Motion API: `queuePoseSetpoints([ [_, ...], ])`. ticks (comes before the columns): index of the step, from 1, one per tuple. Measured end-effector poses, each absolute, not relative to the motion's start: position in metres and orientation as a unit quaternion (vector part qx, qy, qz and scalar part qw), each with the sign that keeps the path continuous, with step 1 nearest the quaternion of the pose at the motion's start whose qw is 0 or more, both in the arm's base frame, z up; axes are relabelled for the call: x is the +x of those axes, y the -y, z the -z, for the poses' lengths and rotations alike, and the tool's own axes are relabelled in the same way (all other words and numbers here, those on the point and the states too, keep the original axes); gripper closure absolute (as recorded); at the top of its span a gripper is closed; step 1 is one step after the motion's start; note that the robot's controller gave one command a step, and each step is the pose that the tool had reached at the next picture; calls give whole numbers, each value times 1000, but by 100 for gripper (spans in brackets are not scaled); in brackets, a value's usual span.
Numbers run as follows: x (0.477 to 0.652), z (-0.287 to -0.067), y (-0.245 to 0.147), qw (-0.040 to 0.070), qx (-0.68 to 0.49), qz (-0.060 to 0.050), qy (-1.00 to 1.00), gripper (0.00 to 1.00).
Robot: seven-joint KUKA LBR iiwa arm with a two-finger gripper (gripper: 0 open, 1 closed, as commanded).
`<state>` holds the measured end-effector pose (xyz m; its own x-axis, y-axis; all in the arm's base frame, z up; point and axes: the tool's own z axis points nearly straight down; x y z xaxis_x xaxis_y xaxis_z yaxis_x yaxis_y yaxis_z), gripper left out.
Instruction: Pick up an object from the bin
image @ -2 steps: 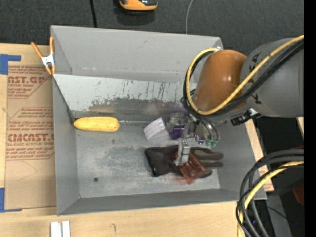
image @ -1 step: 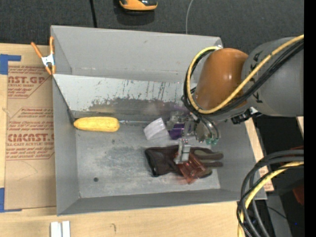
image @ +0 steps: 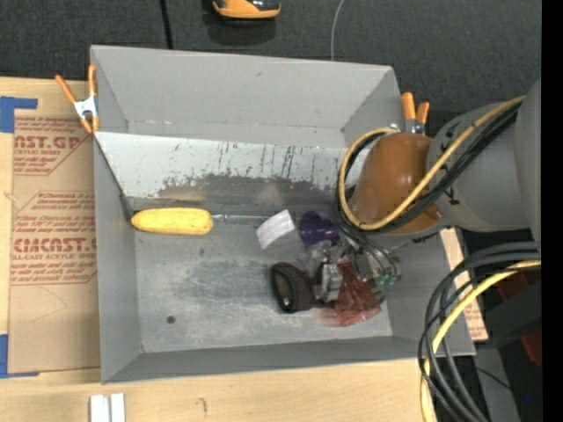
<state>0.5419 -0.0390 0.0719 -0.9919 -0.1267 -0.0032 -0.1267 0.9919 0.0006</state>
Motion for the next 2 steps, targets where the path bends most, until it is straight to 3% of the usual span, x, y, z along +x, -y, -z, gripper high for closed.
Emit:
queuePoseSetpoints([
  [1,542,-72,39,2,-63,0,-998,100],
  [2,561,-255,30,6,-64,1,-998,100],
])
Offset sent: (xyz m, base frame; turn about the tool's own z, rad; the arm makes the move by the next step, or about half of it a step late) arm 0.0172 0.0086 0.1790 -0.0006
